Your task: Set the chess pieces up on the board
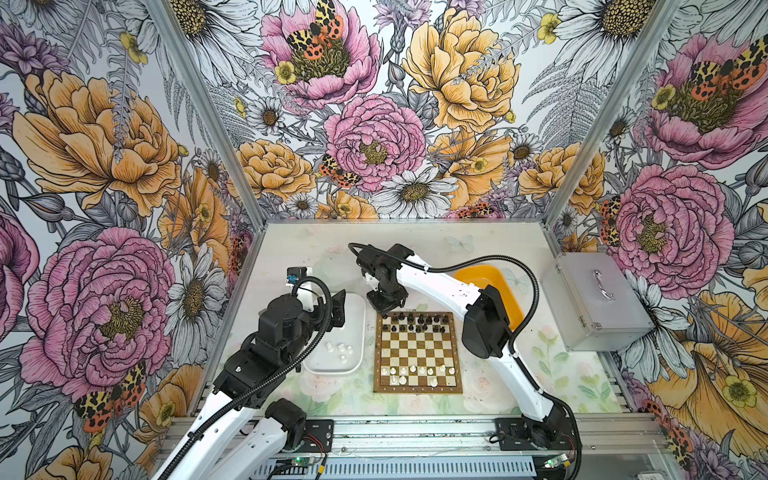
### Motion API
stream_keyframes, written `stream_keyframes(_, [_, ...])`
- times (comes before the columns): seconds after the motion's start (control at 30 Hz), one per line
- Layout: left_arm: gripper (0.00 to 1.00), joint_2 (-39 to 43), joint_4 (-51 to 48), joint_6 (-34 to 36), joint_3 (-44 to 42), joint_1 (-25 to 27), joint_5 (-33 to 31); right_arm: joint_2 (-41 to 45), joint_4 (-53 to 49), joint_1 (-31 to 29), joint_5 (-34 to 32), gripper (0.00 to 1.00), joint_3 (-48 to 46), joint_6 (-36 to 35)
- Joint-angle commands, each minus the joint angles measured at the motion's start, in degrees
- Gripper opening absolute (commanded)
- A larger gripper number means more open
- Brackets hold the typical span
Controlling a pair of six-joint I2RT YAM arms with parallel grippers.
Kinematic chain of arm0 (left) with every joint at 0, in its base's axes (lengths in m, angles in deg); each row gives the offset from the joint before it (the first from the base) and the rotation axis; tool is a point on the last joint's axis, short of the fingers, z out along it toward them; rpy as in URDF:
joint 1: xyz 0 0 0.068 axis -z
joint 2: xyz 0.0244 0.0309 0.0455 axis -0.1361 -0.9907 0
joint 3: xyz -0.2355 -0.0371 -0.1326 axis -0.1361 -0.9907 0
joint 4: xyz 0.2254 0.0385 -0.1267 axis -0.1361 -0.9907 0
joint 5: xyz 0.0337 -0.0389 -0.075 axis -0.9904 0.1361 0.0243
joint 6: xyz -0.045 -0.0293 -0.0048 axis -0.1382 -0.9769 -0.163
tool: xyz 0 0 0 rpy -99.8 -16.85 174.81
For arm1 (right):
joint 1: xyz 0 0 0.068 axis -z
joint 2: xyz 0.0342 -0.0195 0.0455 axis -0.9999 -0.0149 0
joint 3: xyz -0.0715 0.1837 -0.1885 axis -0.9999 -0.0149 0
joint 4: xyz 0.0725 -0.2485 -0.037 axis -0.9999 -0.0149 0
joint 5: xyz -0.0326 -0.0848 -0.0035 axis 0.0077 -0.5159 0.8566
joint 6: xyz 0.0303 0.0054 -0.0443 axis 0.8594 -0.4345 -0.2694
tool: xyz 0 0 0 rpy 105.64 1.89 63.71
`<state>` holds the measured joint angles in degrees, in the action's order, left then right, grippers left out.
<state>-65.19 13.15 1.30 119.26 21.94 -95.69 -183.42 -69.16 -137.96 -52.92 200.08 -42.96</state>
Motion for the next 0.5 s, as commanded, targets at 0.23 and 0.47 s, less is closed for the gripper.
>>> stream_keyframes(0.23, [0.99,0.7,-1.4,2.1,1.6,-0.7,0.4,-1.1,1.8,-0.6,-4.1,0.08,-1.9,0.6])
stream_keyframes(0.47, [0.99,1.6,-1.9,2.5,1.6,-0.9,0.3,-0.9,3.7,0.0,-4.3,0.08,-4.6,1.2])
